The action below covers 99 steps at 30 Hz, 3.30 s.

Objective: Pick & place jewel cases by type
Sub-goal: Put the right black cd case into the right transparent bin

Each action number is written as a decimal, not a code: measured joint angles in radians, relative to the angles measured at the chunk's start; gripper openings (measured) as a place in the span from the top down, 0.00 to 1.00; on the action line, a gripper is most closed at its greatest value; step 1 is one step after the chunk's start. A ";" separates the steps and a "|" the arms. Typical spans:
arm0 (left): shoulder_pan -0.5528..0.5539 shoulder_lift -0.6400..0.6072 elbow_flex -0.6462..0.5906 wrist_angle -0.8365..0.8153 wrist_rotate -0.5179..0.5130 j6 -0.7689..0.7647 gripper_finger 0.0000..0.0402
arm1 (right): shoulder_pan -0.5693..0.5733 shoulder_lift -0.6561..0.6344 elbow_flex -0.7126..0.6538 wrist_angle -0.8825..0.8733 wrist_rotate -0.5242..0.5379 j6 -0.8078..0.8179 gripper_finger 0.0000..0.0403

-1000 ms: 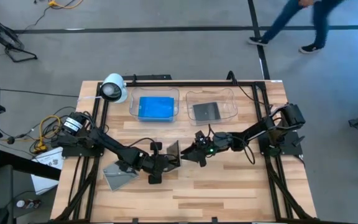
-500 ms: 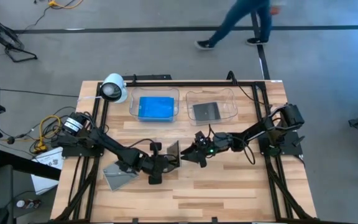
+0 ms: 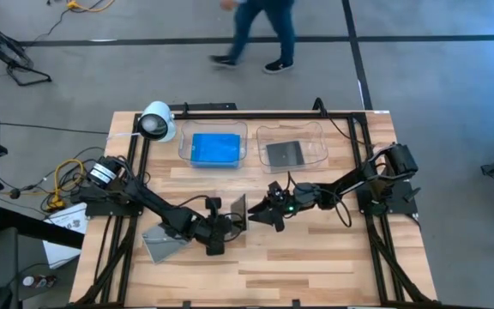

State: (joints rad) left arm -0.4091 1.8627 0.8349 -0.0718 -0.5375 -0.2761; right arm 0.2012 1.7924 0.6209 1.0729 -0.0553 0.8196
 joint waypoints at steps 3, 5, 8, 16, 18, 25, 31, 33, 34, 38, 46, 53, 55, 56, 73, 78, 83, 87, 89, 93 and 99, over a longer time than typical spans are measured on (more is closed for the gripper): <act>0.000 0.003 -0.001 0.000 -0.034 -0.015 1.00 | 0.000 -0.003 0.002 -0.023 0.001 0.018 0.48; 0.000 0.004 -0.001 -0.001 -0.058 -0.023 1.00 | 0.007 -0.005 0.003 -0.038 0.001 0.018 0.48; 0.003 0.004 -0.007 0.008 -0.077 -0.022 1.00 | 0.018 -0.004 0.003 -0.045 -0.009 0.019 0.48; 0.007 0.005 -0.025 0.032 -0.100 -0.022 1.00 | 0.023 -0.003 0.003 -0.098 -0.016 0.021 0.49; 0.007 0.004 -0.025 0.038 -0.089 -0.020 1.00 | 0.021 -0.003 0.003 -0.097 -0.010 0.017 0.49; 0.008 0.003 -0.026 0.070 -0.034 0.009 1.00 | 0.007 -0.005 0.003 -0.090 0.039 -0.034 0.51; 0.007 0.002 -0.026 0.080 -0.027 0.011 1.00 | 0.003 -0.005 0.003 -0.091 0.044 -0.035 0.53; 0.007 0.002 -0.026 0.082 -0.027 0.011 1.00 | 0.003 -0.005 0.003 -0.102 0.054 -0.029 0.54; 0.007 0.002 -0.026 0.082 -0.027 0.011 1.00 | 0.003 -0.005 0.003 -0.104 0.057 -0.023 0.54; 0.006 0.003 -0.026 0.088 -0.028 0.011 1.00 | 0.001 -0.005 0.003 -0.111 0.057 -0.008 0.54; 0.007 0.003 -0.026 0.104 -0.030 0.011 1.00 | 0.001 -0.005 0.003 -0.116 0.057 -0.008 0.54; 0.007 0.004 -0.026 0.127 -0.037 -0.027 1.00 | 0.000 -0.008 0.004 -0.112 0.089 0.068 0.48; 0.007 0.004 -0.026 0.134 -0.037 -0.044 1.00 | -0.001 -0.008 0.004 -0.109 0.098 0.090 0.46; 0.007 0.004 -0.026 0.136 -0.036 -0.051 1.00 | -0.001 -0.008 0.004 -0.109 0.109 0.106 0.46; 0.007 0.006 -0.023 0.184 0.002 -0.072 1.00 | -0.005 -0.003 -0.002 -0.179 0.171 0.178 0.44; 0.007 0.006 -0.022 0.170 0.003 -0.071 1.00 | -0.008 -0.001 -0.004 -0.140 0.140 0.152 0.44; 0.007 0.004 -0.021 0.150 0.009 -0.069 1.00 | -0.008 -0.001 -0.004 -0.141 0.110 0.153 0.44; 0.007 0.004 -0.021 0.139 0.009 -0.068 1.00 | -0.008 -0.001 -0.004 -0.132 0.100 0.154 0.44; 0.007 0.004 -0.021 0.137 0.009 -0.059 1.00 | -0.010 -0.002 -0.004 -0.126 0.093 0.156 0.44; 0.007 0.003 -0.021 0.133 0.023 -0.037 1.00 | -0.016 -0.002 -0.004 -0.121 0.075 0.173 0.44; 0.007 0.003 -0.020 0.101 0.030 -0.033 1.00 | -0.016 -0.002 -0.004 -0.114 0.046 0.177 0.44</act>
State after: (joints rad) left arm -0.4023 1.8656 0.8150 0.0295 -0.5075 -0.3096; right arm 0.1852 1.7901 0.6168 0.9593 -0.0095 0.9963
